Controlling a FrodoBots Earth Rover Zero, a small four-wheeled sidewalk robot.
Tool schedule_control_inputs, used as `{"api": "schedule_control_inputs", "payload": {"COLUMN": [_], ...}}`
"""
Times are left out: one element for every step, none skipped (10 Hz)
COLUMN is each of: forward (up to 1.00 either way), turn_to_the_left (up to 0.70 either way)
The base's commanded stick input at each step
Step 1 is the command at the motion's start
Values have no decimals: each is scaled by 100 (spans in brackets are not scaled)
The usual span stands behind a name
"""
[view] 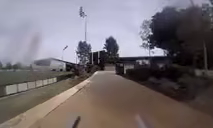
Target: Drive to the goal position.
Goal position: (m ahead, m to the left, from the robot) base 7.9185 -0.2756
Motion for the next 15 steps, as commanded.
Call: {"api": "schedule_control_inputs", "payload": {"forward": [100, 100, 100, 100, 100, 100, 100, 100, 100, 100, 100, 100, 100, 100, 100], "turn_to_the_left": [0, 0, 0, 0, 0, 0, 0, 0, 0, 0, 0, 0, 0, 0, 0]}}
